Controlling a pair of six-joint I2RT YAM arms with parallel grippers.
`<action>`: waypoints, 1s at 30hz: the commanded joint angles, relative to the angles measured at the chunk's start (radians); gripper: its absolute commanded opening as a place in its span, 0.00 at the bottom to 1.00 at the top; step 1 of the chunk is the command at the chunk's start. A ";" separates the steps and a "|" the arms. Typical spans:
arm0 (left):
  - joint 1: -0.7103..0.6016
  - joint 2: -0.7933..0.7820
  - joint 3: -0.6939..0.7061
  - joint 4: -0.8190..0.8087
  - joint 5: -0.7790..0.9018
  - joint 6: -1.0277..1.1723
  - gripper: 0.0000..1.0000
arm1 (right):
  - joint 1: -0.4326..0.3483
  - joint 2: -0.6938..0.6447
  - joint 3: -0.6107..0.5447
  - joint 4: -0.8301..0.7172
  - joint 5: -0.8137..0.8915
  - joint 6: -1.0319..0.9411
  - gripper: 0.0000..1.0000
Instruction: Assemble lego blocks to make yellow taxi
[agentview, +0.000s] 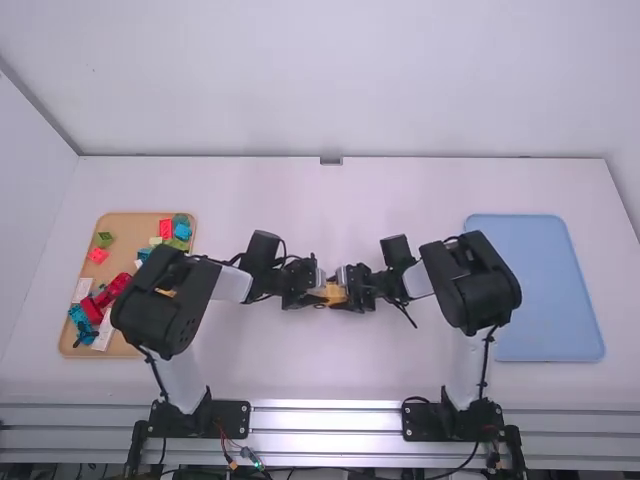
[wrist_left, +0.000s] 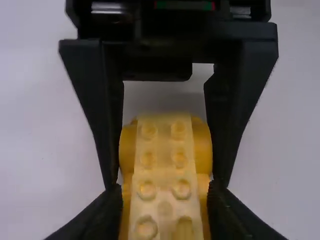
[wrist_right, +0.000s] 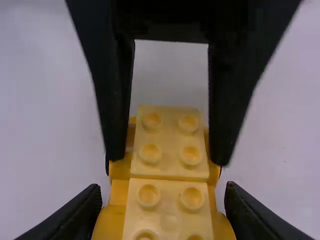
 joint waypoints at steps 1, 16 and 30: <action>-0.007 0.022 -0.005 -0.010 -0.016 0.003 0.59 | 0.005 0.018 0.003 -0.005 0.024 -0.008 0.55; 0.061 -0.079 -0.005 -0.005 0.134 -0.023 0.71 | 0.004 0.018 0.003 -0.005 0.026 -0.008 0.56; 0.031 -0.057 -0.005 -0.092 0.029 -0.023 0.02 | 0.005 0.018 0.003 -0.006 0.026 -0.008 0.56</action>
